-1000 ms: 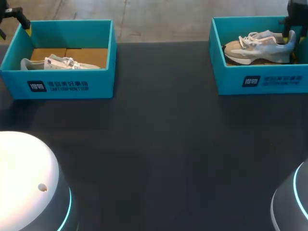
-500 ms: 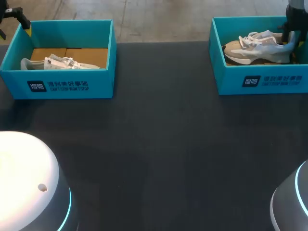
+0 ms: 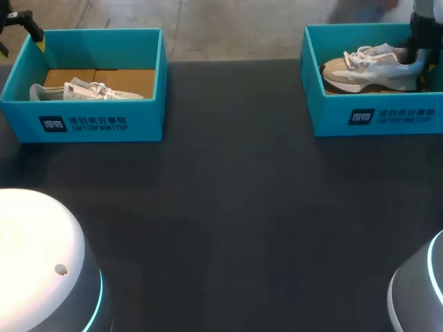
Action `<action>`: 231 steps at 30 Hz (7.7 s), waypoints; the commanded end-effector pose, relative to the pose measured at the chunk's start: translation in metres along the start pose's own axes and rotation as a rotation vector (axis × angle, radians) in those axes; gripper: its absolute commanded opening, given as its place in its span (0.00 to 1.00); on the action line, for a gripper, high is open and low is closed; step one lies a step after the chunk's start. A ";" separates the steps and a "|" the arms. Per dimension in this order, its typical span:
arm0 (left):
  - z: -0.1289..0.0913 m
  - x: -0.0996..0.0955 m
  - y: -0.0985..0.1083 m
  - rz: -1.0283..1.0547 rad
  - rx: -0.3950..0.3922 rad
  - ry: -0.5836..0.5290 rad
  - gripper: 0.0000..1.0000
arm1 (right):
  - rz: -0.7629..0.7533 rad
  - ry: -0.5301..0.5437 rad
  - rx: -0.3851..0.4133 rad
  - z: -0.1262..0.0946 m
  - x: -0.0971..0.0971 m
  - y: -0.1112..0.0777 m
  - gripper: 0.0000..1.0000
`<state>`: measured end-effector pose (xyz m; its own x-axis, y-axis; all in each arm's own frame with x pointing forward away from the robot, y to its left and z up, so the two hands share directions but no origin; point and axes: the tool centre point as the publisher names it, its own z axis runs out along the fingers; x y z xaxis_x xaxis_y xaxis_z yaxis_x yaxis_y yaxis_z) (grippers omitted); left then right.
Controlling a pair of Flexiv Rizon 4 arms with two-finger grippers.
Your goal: Take the shoe out of the shoebox, open the shoe tongue, remove and reinsert the insole, then place the shoe into the shoebox
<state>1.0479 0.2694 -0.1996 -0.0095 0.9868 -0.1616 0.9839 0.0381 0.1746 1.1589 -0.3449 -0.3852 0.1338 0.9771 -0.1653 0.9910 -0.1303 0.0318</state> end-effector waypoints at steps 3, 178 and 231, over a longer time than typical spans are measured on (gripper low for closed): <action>0.000 0.000 -0.001 0.001 -0.002 0.003 1.00 | 0.005 -0.008 0.052 0.004 0.000 0.011 0.21; -0.024 -0.018 -0.015 -0.366 -0.059 0.028 1.00 | -0.129 -0.077 -0.206 -0.295 0.174 -0.243 0.00; -0.040 -0.026 -0.092 -0.944 -0.124 0.045 1.00 | -0.098 -0.104 -0.187 -0.289 0.273 -0.392 0.00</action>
<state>0.9518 0.2465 -0.1730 -0.8000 0.5450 -0.2510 0.5416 0.8359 0.0891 0.8080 0.0163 -0.1594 0.0429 0.9612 -0.2723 0.9822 0.0093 0.1875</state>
